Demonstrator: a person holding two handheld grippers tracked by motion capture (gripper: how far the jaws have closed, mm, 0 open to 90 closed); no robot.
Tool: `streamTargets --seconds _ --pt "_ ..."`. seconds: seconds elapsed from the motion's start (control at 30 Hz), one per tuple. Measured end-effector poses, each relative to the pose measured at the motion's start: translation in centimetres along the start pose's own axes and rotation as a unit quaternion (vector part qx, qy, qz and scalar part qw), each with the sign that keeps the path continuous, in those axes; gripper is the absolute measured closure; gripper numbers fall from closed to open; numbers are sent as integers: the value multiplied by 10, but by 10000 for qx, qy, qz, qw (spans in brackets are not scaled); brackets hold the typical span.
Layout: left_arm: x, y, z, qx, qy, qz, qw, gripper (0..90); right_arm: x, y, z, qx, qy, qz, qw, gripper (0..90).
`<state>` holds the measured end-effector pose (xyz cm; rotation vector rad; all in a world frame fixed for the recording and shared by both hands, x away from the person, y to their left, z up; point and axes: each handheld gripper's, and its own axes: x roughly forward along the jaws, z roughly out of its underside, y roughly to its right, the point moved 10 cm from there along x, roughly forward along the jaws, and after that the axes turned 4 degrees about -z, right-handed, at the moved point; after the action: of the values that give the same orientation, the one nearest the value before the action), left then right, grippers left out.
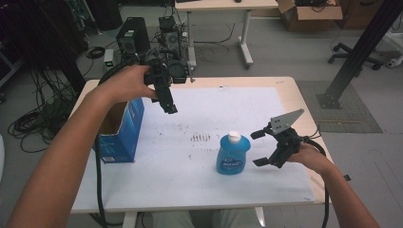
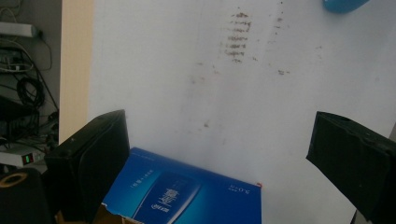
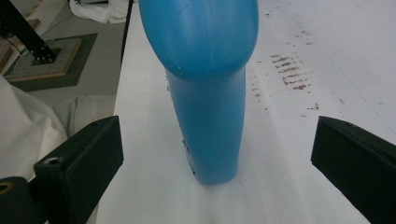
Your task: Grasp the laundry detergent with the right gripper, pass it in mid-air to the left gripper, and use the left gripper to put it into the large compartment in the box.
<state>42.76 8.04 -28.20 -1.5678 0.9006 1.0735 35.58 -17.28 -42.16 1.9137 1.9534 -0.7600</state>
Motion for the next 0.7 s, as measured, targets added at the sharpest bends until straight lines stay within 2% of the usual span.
streamTargets --seconds 0.27,0.7 --pt "1 1 -2 7 20 -3 10000 60 3 1 3 43 162 38 9999 20" --pt "1 1 -2 6 -9 -3 10000 60 10 2 6 45 263 63 9996 20"
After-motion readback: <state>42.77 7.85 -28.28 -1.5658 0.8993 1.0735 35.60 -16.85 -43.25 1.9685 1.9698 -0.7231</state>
